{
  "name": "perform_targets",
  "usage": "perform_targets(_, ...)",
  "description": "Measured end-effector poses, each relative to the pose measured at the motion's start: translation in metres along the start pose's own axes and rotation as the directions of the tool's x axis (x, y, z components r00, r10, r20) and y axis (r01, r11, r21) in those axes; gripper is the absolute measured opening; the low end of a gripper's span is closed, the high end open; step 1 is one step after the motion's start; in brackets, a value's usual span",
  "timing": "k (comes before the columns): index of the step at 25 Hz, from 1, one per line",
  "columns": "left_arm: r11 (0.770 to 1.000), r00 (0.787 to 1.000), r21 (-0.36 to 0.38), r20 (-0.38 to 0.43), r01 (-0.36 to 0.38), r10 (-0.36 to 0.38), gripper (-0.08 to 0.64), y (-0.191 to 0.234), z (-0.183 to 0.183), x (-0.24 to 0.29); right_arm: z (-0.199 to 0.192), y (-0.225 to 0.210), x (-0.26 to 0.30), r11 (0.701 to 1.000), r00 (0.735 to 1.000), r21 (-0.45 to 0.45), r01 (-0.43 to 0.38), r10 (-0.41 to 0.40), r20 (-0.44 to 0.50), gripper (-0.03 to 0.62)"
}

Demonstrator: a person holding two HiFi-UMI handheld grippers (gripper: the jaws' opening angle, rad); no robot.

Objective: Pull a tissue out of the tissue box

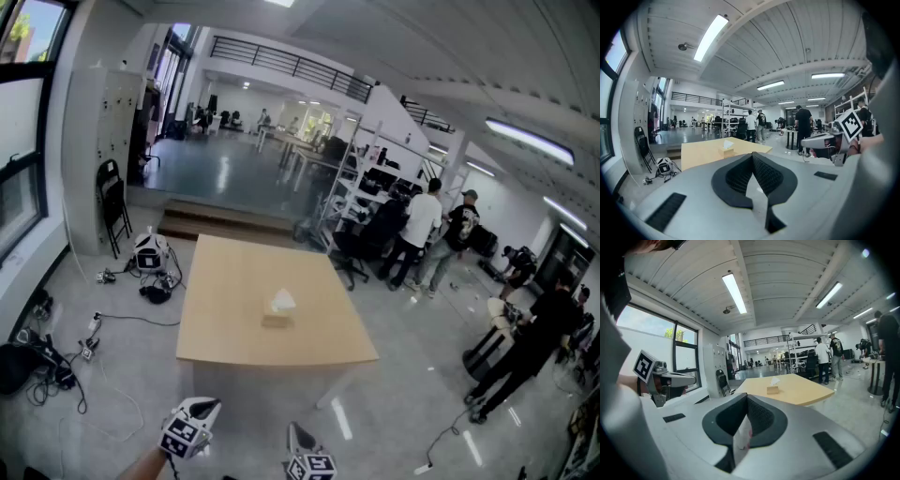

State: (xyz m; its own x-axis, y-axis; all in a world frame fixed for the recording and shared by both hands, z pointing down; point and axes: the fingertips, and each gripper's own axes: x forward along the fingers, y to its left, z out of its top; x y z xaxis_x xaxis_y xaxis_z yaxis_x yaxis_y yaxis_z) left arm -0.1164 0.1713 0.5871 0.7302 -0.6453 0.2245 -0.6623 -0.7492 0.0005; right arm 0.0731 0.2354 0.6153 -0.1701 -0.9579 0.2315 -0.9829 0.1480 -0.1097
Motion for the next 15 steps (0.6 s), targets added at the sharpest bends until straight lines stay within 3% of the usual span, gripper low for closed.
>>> perform_targets(8,1.0,1.0,-0.006,-0.01,0.011,-0.011,0.008,-0.01,0.001,0.013,0.008,-0.006,-0.003,0.999,0.999,0.024,-0.03,0.03,0.017,0.009)
perform_targets(15,1.0,1.0,-0.008,-0.014,0.023,-0.023,0.008,-0.021,-0.001,0.028,0.006,-0.023,-0.004,1.0,1.0,0.003,-0.01,0.01,0.005,0.011)
